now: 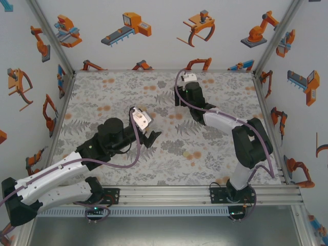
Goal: Screw on the bottle caps
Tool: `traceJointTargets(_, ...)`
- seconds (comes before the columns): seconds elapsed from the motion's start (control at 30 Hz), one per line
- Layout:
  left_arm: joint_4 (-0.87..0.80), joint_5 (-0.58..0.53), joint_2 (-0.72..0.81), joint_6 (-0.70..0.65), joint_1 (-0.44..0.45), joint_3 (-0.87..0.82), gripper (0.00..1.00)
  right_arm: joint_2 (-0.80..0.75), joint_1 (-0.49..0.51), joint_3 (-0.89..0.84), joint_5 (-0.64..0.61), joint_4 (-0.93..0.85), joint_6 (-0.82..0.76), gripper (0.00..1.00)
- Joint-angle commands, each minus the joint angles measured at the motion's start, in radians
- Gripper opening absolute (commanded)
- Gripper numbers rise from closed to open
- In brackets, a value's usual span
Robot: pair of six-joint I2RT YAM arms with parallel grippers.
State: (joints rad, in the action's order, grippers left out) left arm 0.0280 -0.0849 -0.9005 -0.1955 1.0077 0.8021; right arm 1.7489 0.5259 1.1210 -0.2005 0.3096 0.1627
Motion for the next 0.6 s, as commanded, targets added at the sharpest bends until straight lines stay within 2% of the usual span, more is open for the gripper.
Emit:
traceJointTargets(0.0, 0.008, 0.011, 0.008, 0.006, 0.005, -0.001, 0.77, -0.036, -0.003, 0.023, -0.009, -0.008, -0.012, 0.65)
traceJointTargets(0.57, 0.03, 0.01, 0.008, 0.005, 0.003, -0.007, 0.78, -0.187, -0.003, 0.125, -0.002, -0.161, -0.1, 0.66)
